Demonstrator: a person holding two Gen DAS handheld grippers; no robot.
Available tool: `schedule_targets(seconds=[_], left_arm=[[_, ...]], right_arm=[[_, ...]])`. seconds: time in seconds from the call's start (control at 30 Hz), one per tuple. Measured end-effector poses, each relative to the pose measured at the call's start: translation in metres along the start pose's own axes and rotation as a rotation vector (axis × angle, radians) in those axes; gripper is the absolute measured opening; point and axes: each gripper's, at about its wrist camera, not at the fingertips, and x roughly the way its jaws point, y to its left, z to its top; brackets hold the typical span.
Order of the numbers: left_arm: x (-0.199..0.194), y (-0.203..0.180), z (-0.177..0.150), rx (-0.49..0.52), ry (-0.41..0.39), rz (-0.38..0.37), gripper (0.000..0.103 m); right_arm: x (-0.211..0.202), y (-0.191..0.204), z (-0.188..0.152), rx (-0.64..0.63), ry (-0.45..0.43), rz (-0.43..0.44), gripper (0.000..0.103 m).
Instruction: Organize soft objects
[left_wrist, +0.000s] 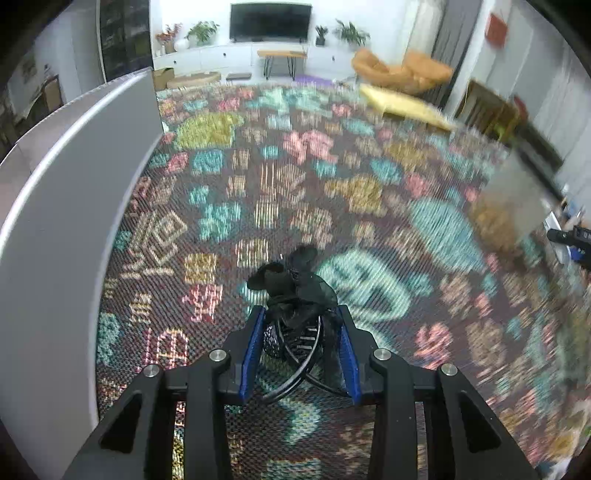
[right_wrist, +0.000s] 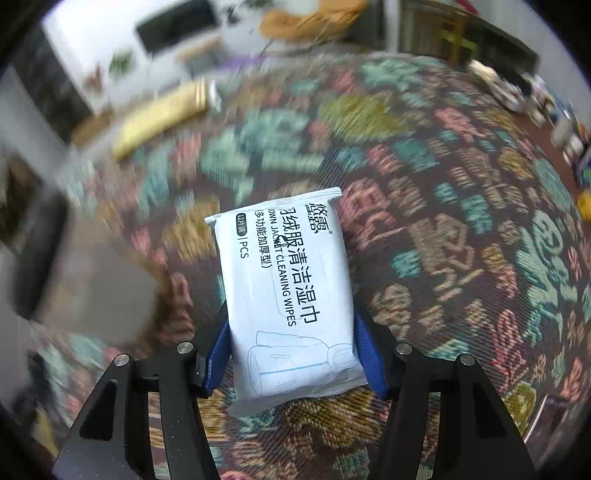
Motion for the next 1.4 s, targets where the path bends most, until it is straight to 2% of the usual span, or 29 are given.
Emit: schedule_targets(seconds=[0.1, 0.2, 0.33, 0.47, 0.57, 0.63, 0.73, 0.77, 0.8, 0.83, 0.9, 0.97, 1.03, 1.13, 1.17, 1.23, 1.33, 1.4], left_arm=[[-0.027, 0.003, 0.009, -0.060, -0.038, -0.085, 0.037], [-0.069, 0.009, 0.022, -0.071, -0.093, -0.150, 0.037], [-0.130, 0.037, 0.036, -0.069, -0.172, -0.174, 0.037], [-0.188, 0.097, 0.028, -0.077, -0.215, -0.084, 0.037], [-0.210, 0.150, 0.011, -0.109, -0.211, 0.038, 0.037], [-0.216, 0.181, -0.004, -0.125, -0.195, 0.133, 0.037], [-0.211, 0.219, -0.025, -0.171, -0.145, 0.232, 0.039], [-0.209, 0.228, -0.033, -0.187, -0.127, 0.254, 0.041], [-0.209, 0.237, -0.042, -0.202, -0.116, 0.269, 0.047], [-0.210, 0.243, -0.048, -0.214, -0.117, 0.279, 0.052], [-0.217, 0.249, -0.058, -0.230, -0.142, 0.303, 0.081], [-0.228, 0.249, -0.066, -0.237, -0.186, 0.344, 0.090], [-0.239, 0.244, -0.072, -0.227, -0.222, 0.376, 0.090], [-0.254, 0.230, -0.075, -0.204, -0.237, 0.417, 0.091], [-0.258, 0.226, -0.075, -0.195, -0.240, 0.422, 0.093], [-0.267, 0.212, -0.076, -0.182, -0.236, 0.445, 0.102], [-0.279, 0.195, -0.083, -0.188, -0.275, 0.481, 0.103], [-0.284, 0.185, -0.090, -0.181, -0.281, 0.471, 0.103]], right_arm=[[-0.036, 0.006, 0.014, -0.010, -0.069, 0.024, 0.063], [-0.078, 0.040, 0.025, -0.072, -0.128, 0.067, 0.063], [-0.127, 0.125, 0.011, -0.197, -0.163, 0.201, 0.063], [-0.152, 0.239, -0.030, -0.298, -0.100, 0.456, 0.063], [-0.155, 0.320, -0.074, -0.364, -0.007, 0.618, 0.063], [-0.152, 0.380, -0.113, -0.423, 0.073, 0.706, 0.063], [-0.143, 0.435, -0.161, -0.474, 0.148, 0.757, 0.067], [-0.138, 0.447, -0.175, -0.482, 0.174, 0.762, 0.067], [-0.130, 0.460, -0.189, -0.489, 0.206, 0.761, 0.073], [-0.120, 0.471, -0.205, -0.493, 0.258, 0.765, 0.085], [-0.104, 0.480, -0.224, -0.487, 0.343, 0.756, 0.086], [-0.100, 0.475, -0.232, -0.474, 0.360, 0.765, 0.086], [-0.105, 0.467, -0.233, -0.478, 0.324, 0.748, 0.086], [-0.128, 0.455, -0.232, -0.534, 0.213, 0.695, 0.086], [-0.136, 0.452, -0.232, -0.569, 0.168, 0.656, 0.086], [-0.149, 0.447, -0.235, -0.624, 0.099, 0.587, 0.086], [-0.159, 0.442, -0.249, -0.676, 0.049, 0.515, 0.086], [-0.162, 0.441, -0.256, -0.690, 0.043, 0.482, 0.086]])
